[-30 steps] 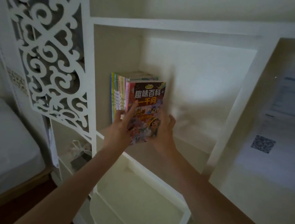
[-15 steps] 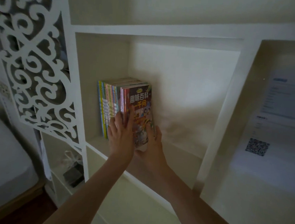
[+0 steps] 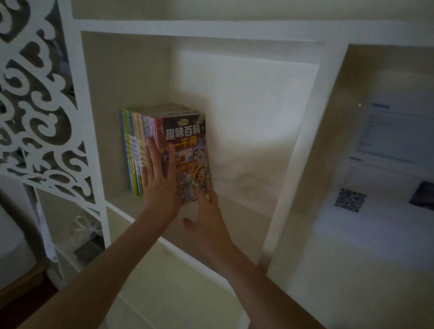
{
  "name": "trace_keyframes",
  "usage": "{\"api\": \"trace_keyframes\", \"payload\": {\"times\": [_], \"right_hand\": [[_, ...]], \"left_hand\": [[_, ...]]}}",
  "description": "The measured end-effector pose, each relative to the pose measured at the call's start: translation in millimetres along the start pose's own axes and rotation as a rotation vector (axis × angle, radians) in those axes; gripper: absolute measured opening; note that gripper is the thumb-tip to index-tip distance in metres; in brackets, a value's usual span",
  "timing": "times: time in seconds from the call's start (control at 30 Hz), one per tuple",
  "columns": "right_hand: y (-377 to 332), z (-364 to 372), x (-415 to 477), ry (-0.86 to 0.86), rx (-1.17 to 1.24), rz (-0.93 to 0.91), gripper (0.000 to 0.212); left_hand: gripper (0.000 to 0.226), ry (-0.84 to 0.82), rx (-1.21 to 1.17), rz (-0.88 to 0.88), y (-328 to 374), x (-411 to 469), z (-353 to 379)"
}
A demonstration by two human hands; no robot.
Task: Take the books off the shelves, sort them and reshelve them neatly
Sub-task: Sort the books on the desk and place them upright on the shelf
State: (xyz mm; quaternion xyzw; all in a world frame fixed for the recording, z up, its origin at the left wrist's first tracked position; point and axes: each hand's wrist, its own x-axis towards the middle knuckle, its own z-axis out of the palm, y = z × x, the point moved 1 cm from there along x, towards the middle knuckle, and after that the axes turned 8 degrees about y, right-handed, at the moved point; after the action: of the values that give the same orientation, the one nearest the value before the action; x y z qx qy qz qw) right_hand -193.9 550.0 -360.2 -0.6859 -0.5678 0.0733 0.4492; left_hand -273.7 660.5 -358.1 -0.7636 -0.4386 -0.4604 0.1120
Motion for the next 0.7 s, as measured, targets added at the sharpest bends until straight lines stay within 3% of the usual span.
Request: {"api": "trace_keyframes", "payload": {"times": [0.17,0.37,0.53,0.7], "right_hand": [[-18,-39,-32,-0.04,0.141,-0.02,0.088],[-35,-79,-71,-0.001,0.262,-0.047,0.095],[-29,-127,-137,-0.055,0.326,-0.017,0.085],[34,-191,-225,0.026,0.239,0.166,0.078]], "left_hand": [[0.092,0.093,0.012,0.034,16,-6,-23],[0.075,0.162,-0.407,0.16,55,-30,-89],[0.057,0.11,-0.62,0.072,65,-73,-161],[0.025,-0.139,-0.789,0.108,111,-174,-190]]}}
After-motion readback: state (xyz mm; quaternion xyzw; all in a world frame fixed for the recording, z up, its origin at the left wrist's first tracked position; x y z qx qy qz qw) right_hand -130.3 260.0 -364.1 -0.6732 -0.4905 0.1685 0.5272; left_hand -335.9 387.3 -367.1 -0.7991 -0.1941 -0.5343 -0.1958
